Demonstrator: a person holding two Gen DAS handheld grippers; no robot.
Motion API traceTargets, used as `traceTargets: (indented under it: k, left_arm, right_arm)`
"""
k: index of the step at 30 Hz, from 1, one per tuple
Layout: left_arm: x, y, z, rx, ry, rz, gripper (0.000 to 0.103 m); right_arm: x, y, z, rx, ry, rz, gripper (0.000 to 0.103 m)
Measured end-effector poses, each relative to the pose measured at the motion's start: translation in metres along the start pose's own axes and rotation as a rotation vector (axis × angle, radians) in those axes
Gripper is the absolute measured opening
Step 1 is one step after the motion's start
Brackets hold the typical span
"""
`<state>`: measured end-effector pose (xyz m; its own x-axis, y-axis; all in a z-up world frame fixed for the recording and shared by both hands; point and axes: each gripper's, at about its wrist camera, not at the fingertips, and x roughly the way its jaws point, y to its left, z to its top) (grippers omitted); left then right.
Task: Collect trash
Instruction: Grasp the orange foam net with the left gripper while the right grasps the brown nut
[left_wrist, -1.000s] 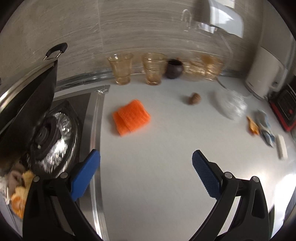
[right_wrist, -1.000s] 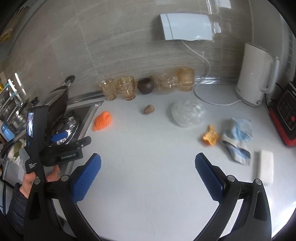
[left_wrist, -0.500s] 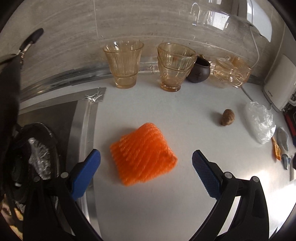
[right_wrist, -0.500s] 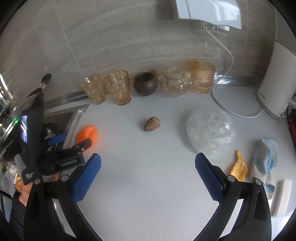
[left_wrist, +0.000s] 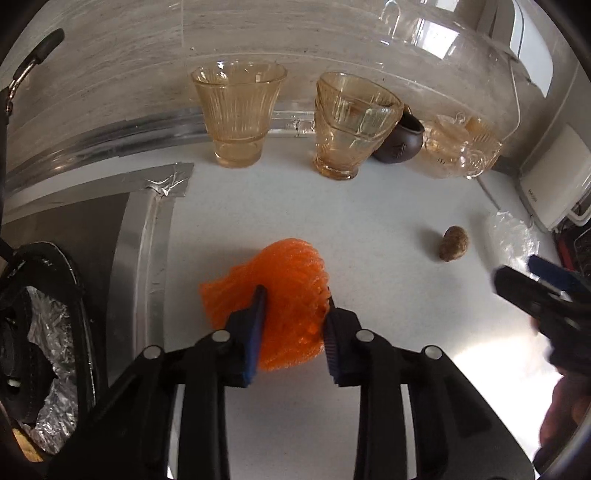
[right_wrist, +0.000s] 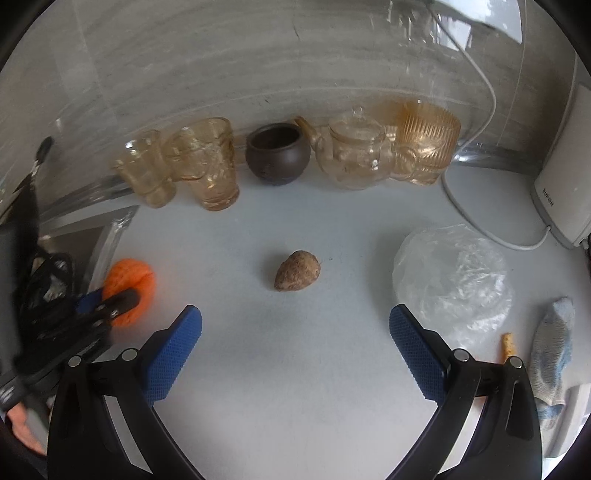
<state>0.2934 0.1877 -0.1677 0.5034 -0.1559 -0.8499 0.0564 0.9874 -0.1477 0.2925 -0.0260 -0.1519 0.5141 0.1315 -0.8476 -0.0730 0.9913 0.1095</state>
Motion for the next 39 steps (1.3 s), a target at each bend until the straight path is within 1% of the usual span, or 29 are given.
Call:
traceTargets:
  k: [8, 11, 14, 16, 17, 19, 23, 25, 27, 34, 39]
  left_arm:
    - [-0.008, 0.002, -0.003, -0.036, -0.011, -0.068, 0.025]
    - [-0.012, -0.001, -0.004, -0.034, -0.017, -0.087, 0.025]
    - [-0.017, -0.004, -0.006, -0.026, -0.026, -0.097, 0.025]
    - [-0.02, -0.005, -0.007, -0.024, -0.032, -0.104, 0.025]
    - [-0.02, -0.007, -0.007, -0.023, -0.033, -0.108, 0.025]
    - [-0.023, -0.009, -0.008, -0.017, -0.035, -0.114, 0.025]
    - [-0.024, -0.013, -0.009, -0.003, -0.035, -0.118, 0.025]
    - [-0.024, -0.014, -0.009, -0.003, -0.034, -0.119, 0.025]
    - [-0.025, -0.014, -0.009, -0.008, -0.036, -0.121, 0.025]
    - [-0.025, -0.017, -0.01, -0.009, -0.032, -0.122, 0.025]
    - [-0.037, -0.029, -0.016, 0.024, -0.036, -0.121, 0.025]
  right_arm:
    - [0.036, 0.003, 0.013, 0.01, 0.033, -0.086, 0.101]
    - [0.049, 0.005, 0.017, 0.006, 0.044, -0.114, 0.096]
    - [0.06, 0.005, 0.021, 0.007, 0.06, -0.133, 0.088]
    - [0.067, 0.006, 0.022, 0.009, 0.076, -0.141, 0.08]
    - [0.07, 0.006, 0.023, 0.01, 0.082, -0.141, 0.077]
    - [0.073, 0.008, 0.023, 0.007, 0.087, -0.144, 0.068]
    - [0.074, 0.014, 0.023, -0.003, 0.089, -0.136, 0.058]
    - [0.073, 0.017, 0.022, -0.009, 0.092, -0.117, 0.046]
    - [0.072, 0.019, 0.022, -0.017, 0.093, -0.108, 0.037]
    - [0.065, 0.014, 0.016, -0.022, 0.093, -0.062, 0.037]
    - [0.034, 0.013, 0.004, -0.034, 0.062, -0.045, 0.037]
